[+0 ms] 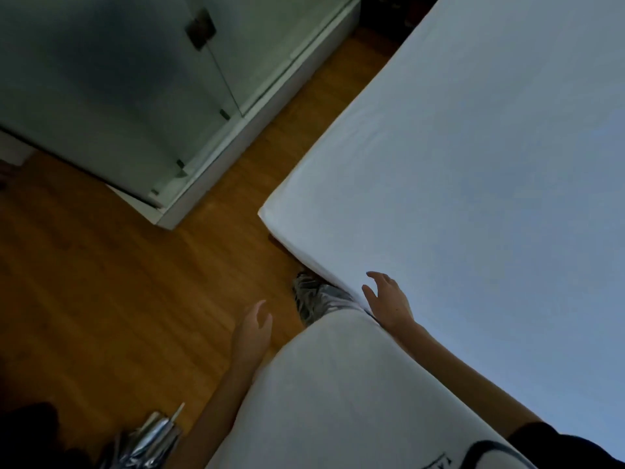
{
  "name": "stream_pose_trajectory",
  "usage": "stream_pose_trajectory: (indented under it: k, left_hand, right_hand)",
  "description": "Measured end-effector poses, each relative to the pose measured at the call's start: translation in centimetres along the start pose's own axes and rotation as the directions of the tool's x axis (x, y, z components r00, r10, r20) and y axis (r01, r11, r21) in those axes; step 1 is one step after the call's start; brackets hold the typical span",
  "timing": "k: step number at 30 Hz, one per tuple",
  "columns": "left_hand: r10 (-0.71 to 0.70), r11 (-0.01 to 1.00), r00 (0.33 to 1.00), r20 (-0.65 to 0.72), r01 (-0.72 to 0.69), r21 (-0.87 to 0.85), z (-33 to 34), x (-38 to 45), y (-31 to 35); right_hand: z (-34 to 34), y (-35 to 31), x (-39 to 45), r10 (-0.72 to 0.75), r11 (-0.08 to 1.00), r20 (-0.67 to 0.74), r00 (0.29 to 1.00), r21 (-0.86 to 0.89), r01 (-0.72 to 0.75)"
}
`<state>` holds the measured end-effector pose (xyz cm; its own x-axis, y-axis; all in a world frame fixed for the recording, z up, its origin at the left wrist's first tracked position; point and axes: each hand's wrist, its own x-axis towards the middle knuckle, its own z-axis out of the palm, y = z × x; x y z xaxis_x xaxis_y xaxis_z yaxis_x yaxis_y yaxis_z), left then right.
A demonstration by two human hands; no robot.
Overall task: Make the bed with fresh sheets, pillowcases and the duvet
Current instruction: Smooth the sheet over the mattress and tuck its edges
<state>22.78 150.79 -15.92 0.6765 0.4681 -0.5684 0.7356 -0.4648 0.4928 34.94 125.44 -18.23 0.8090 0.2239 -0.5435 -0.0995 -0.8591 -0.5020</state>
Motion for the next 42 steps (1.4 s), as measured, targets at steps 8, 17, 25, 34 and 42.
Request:
stream_pose_trajectory:
  k: [8,17,25,34,42]
  left_hand:
    - [-0.058,0.998,0.995,-0.077,0.056,-0.024,-14.4,14.4,2.3]
    - [0.021,0.999,0.997,0.08,-0.018,-0.037,-23.4,32.9,7.3]
    - [0.391,0.885,0.868,0.306,-0.446,0.135,-36.5,51.0,13.6]
    - [0.504,0.724,0.695,0.513,-0.664,0.189,-35.8,57.6,21.8]
    - [0.473,0.593,0.523,0.709,-0.784,0.183,-28.8,57.8,29.6]
  right_hand:
    - [-3.7,-18.0,15.3,-0.169,0.985,0.045,0.985,-0.015,0.169]
    - [-2.7,-29.8,26.5,0.038,0.993,-0.049,0.998,0.118,-0.032]
    - [-0.4,-41.5,32.7,0.459,0.796,-0.227,0.859,0.535,-0.284]
    - [-0.8,-44.4,31.8,0.7,0.625,-0.259,0.666,0.673,-0.395]
    - [0.3,-39.5,32.3,0.897,0.313,-0.175,0.406,0.9,-0.303]
